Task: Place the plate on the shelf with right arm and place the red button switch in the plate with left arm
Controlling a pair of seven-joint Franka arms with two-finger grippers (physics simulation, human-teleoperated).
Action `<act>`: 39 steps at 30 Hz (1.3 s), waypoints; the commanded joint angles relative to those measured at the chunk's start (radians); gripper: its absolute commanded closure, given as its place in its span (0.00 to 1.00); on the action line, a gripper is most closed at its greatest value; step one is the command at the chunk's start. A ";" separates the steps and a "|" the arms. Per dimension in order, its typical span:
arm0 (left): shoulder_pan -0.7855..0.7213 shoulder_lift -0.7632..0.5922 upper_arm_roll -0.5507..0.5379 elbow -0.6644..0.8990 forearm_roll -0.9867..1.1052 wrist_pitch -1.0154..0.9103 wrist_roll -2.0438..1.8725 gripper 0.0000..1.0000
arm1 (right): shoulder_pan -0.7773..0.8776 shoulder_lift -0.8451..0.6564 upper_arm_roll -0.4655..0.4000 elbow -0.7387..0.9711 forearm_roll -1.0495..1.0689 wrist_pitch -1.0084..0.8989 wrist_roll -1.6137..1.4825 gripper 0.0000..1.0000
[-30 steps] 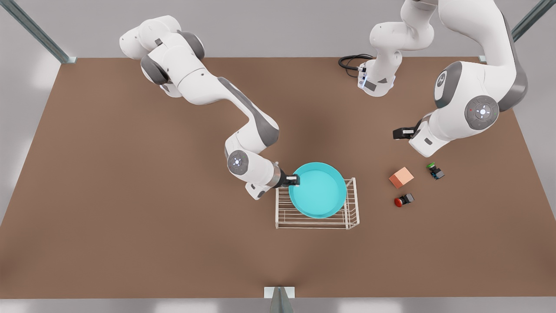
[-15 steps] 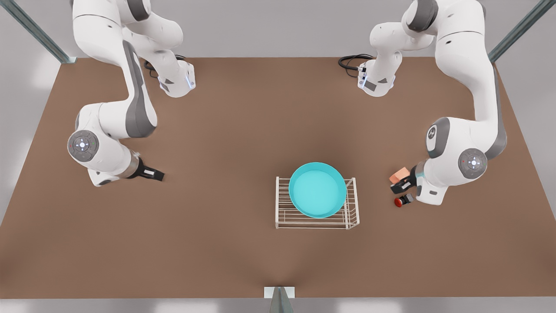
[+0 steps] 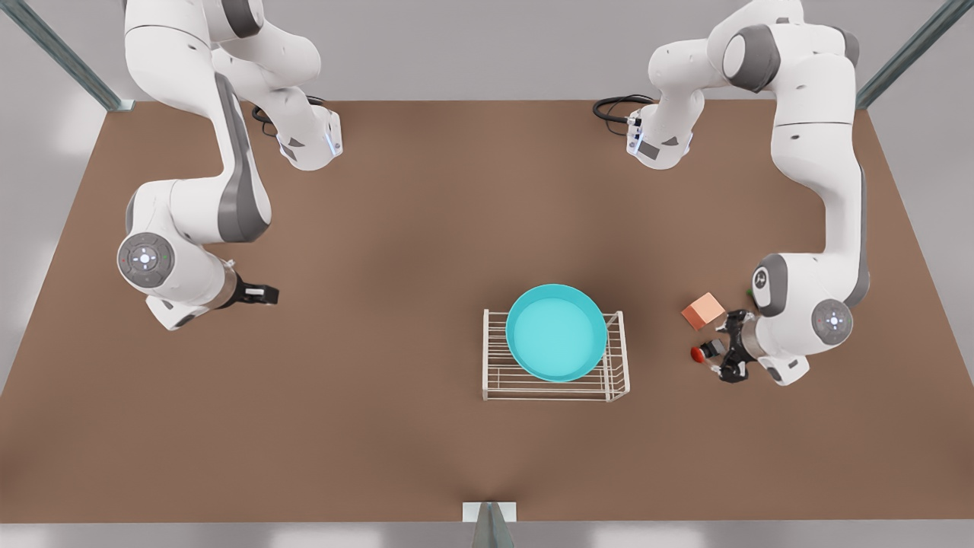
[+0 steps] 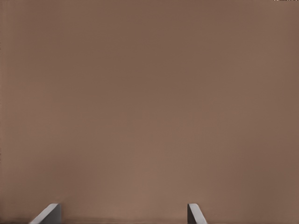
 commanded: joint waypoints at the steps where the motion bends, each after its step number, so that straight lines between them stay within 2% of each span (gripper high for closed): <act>1: -0.001 0.010 0.001 0.004 0.002 0.093 -0.519 0.00 | 0.000 0.000 0.001 0.005 0.019 -0.007 -0.149 0.00; 8: 0.022 0.083 0.004 -0.001 0.089 0.145 -0.505 0.00 | 0.002 0.001 0.001 0.006 0.074 -0.009 -0.154 0.00; 18: 0.078 0.088 0.007 -0.093 0.094 0.229 -0.456 0.00 | -0.037 0.003 0.002 0.052 0.071 -0.013 -0.155 0.00; 20: 0.078 0.088 0.007 -0.113 0.094 0.254 -0.459 0.00 | -0.038 0.014 0.002 0.134 0.067 -0.098 -0.137 0.00; 39: 0.068 0.083 0.007 -0.202 0.092 0.309 -0.478 0.00 | -0.038 0.047 0.001 0.134 0.064 -0.094 -0.138 0.00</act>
